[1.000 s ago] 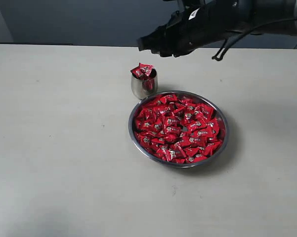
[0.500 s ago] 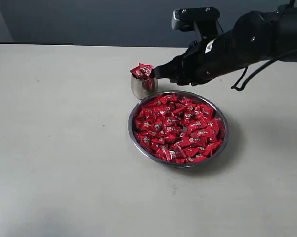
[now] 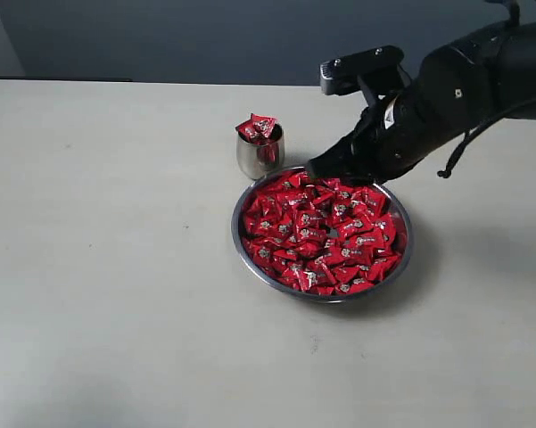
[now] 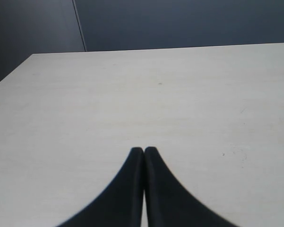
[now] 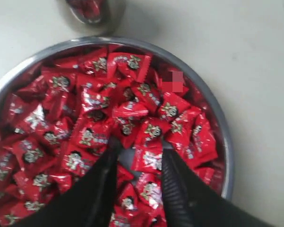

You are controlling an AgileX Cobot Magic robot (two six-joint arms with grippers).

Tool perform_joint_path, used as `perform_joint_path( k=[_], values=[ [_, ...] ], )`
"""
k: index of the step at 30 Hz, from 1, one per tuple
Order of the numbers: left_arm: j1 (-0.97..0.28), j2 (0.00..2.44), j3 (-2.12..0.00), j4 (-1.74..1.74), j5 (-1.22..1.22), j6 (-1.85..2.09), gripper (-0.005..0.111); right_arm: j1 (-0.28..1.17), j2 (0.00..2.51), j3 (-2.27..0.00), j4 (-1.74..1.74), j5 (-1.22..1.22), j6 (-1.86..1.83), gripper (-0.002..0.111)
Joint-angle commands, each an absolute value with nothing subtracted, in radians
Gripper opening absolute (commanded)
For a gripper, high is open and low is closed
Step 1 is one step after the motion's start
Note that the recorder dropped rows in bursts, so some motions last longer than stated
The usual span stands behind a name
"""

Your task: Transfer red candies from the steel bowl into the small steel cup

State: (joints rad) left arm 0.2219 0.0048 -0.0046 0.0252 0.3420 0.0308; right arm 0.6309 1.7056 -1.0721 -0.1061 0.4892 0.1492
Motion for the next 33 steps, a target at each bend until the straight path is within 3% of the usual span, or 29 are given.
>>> perform_joint_path(
  k=[1, 33],
  values=[
    [0.217, 0.000, 0.000, 0.027, 0.334, 0.029, 0.000, 0.628, 1.696, -1.070, -0.310, 0.557, 0.245, 0.032],
    [0.217, 0.000, 0.000, 0.027, 0.334, 0.029, 0.000, 0.628, 1.709, -1.070, -0.239, 0.429, 0.326, 0.032]
  ],
)
